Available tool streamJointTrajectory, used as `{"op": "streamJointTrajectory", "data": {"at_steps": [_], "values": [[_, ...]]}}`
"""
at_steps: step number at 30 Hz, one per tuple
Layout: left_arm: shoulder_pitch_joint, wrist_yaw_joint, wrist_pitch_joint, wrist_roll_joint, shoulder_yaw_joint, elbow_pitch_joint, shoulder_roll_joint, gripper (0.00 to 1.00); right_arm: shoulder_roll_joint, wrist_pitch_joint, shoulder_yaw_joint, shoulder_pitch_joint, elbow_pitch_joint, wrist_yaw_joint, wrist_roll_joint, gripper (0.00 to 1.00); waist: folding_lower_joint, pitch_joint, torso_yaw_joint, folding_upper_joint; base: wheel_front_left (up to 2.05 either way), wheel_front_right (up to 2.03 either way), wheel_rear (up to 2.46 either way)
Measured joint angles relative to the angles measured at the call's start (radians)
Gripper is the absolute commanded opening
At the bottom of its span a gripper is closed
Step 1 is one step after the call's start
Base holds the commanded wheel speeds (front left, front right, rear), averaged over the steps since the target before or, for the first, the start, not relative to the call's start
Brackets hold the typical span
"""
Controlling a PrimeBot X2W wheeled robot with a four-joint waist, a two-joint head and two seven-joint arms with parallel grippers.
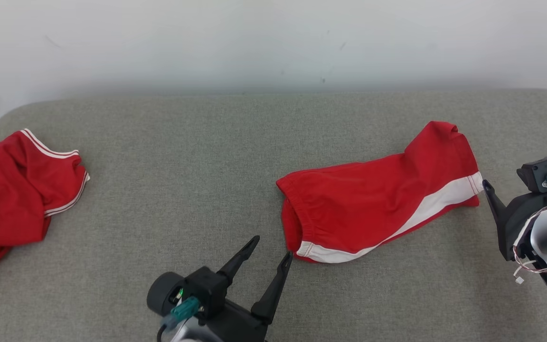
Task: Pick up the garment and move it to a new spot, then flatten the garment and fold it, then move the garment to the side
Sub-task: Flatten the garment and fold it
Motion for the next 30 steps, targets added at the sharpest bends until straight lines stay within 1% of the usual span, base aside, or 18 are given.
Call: {"op": "streamJointTrajectory", "data": {"at_steps": [5, 8, 9, 13, 18, 20, 24, 26, 30], "values": [[-0.088, -0.017, 0.040, -0.009, -0.039, 0.101, -0.002, 1.00, 0.008, 0.002, 0.012, -0.027, 0.005, -0.004, -0.007, 1.00, 0.0000, 0.026, 0.000, 0.0000, 0.00, 0.00, 0.00], [-0.128, -0.018, 0.058, -0.018, -0.067, 0.151, -0.004, 1.00, 0.022, 0.006, 0.021, -0.058, 0.008, -0.004, -0.015, 1.00, 0.0000, 0.044, 0.000, 0.0000, 0.00, 0.00, 0.00], [-0.142, -0.026, 0.062, -0.019, -0.077, 0.167, -0.006, 1.00, 0.026, 0.010, 0.023, -0.065, 0.011, -0.004, -0.016, 1.00, 0.0001, 0.050, 0.001, 0.0000, 0.00, 0.00, 0.00], [-0.192, -0.027, 0.077, -0.029, -0.110, 0.221, -0.010, 1.00, 0.035, 0.019, 0.030, -0.078, 0.037, -0.003, -0.016, 1.00, 0.0002, 0.072, 0.002, 0.0000, 0.00, 0.00, 0.00], [-0.240, -0.027, 0.078, -0.091, -0.175, 0.232, -0.011, 1.00, 0.053, 0.025, 0.039, -0.104, 0.060, 0.002, -0.019, 1.00, 0.0001, 0.093, 0.002, 0.0001, 0.00, 0.00, 0.00], [-0.264, -0.034, 0.077, -0.104, -0.204, 0.239, -0.011, 1.00, 0.055, 0.025, 0.040, -0.104, 0.070, 0.002, -0.024, 1.00, 0.0001, 0.099, 0.001, 0.0000, 0.00, 0.00, 0.00], [-0.284, -0.034, 0.075, -0.138, -0.246, 0.260, -0.011, 1.00, 0.069, 0.029, 0.046, -0.109, 0.087, 0.003, -0.024, 1.00, 0.0001, 0.103, -0.007, 0.0000, 0.00, 0.00, 0.00], [-0.291, -0.034, 0.076, -0.152, -0.278, 0.271, -0.012, 1.00, 0.071, 0.029, 0.047, -0.111, 0.097, 0.009, -0.024, 1.00, 0.0001, 0.106, -0.010, 0.0000, 0.00, 0.00, 0.00], [-0.319, -0.034, 0.079, -0.172, -0.304, 0.305, -0.012, 1.00, 0.081, 0.029, 0.053, -0.126, 0.105, 0.013, -0.026, 1.00, 0.0001, 0.109, -0.020, 0.0000, 0.00, 0.00, 0.00]]}}
